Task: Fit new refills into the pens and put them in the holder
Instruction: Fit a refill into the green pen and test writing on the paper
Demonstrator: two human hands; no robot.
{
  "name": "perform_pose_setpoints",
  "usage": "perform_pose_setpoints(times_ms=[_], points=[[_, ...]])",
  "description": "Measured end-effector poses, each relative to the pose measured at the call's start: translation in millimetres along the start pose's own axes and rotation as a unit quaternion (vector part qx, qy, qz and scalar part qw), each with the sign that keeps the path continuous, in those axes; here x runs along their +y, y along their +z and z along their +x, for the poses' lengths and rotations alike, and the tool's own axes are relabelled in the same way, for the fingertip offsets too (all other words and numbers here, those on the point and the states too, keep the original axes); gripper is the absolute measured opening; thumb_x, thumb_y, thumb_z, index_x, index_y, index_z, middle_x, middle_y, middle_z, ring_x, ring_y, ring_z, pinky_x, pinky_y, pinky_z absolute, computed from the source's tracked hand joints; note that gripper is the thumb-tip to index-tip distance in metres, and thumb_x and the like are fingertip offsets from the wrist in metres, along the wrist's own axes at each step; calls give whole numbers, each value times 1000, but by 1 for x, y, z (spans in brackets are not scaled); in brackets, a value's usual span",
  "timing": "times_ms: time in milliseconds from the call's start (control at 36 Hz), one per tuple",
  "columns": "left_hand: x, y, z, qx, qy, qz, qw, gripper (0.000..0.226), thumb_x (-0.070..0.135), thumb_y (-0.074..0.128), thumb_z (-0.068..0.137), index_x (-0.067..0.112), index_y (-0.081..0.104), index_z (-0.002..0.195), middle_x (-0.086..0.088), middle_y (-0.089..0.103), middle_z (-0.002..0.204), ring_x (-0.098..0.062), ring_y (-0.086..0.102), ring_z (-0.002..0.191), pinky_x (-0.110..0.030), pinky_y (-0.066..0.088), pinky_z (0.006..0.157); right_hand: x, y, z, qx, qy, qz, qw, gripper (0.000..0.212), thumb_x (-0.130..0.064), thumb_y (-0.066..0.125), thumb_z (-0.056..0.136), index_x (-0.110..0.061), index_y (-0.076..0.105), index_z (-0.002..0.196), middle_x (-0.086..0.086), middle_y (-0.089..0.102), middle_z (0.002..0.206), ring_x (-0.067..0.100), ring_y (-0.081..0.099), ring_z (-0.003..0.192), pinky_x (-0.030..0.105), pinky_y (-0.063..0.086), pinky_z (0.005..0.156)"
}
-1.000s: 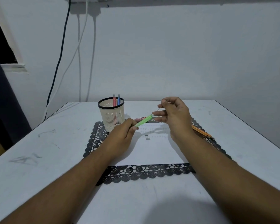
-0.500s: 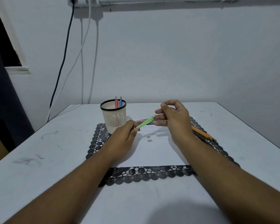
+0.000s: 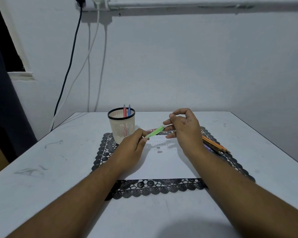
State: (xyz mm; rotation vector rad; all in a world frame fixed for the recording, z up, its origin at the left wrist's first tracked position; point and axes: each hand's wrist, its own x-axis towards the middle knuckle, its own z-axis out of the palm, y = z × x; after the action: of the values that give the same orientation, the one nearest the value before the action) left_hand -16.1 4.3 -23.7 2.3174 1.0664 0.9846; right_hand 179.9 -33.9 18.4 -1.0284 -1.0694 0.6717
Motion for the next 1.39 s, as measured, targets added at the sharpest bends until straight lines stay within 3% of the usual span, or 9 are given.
perform_pose_setpoints(times_ms=[306,417,500,639,917,1194,1278,1389], points=[[5,-1,-1,2,-2,-1,1000,12,28,44,109,31,54,102,9,54,73,-5,46,65,-27,31,58,-2,2,-1,9,8,16,1000,10,-16,62,103,-9,58,109,12,76,85,21,71,65,40,59,57],[2,0,-1,9,-16,-38,999,14,28,45,109,28,56,101,-6,60,79,-16,47,68,-35,34,63,-3,2,-1,5,6,3,1000,9,-18,62,104,-11,58,109,10,77,87,22,72,66,40,59,58],[0,0,0,14,-23,-50,998,14,27,46,109,28,56,99,-10,60,80,-14,46,68,-35,34,64,-3,2,-1,0,4,1,1000,8,-18,62,103,-13,58,108,9,78,89,22,73,67,41,59,59],[0,1,0,10,-17,-42,999,14,28,46,109,28,56,100,3,53,71,-9,42,62,-35,32,61,-1,1,-1,-1,-9,-15,1000,9,-18,63,103,-13,58,109,8,77,88,23,74,69,40,59,57],[0,0,1,13,-16,-42,999,13,28,47,108,28,56,100,8,51,68,-7,41,61,-34,31,60,2,1,0,-12,-20,-39,999,5,-17,63,103,-13,63,106,6,77,88,20,73,71,38,60,57],[-1,2,1,26,-17,-60,998,14,25,47,108,25,57,98,-6,57,75,-12,44,66,-36,34,63,12,3,-3,-51,-17,-91,994,12,-17,64,102,-12,74,97,3,76,84,20,76,81,41,63,58],[0,1,1,30,-20,-66,997,15,25,47,109,22,57,98,2,53,72,-10,42,64,-35,33,62,13,3,-3,-66,-24,-105,992,15,-18,64,102,-14,77,103,3,76,86,16,73,80,41,63,57],[-1,0,2,33,-23,-81,996,16,24,46,109,19,56,97,5,50,71,-10,41,64,-36,33,63,14,1,-2,-75,-16,-110,991,18,-21,66,101,-20,77,115,1,77,91,24,73,84,46,63,60]])
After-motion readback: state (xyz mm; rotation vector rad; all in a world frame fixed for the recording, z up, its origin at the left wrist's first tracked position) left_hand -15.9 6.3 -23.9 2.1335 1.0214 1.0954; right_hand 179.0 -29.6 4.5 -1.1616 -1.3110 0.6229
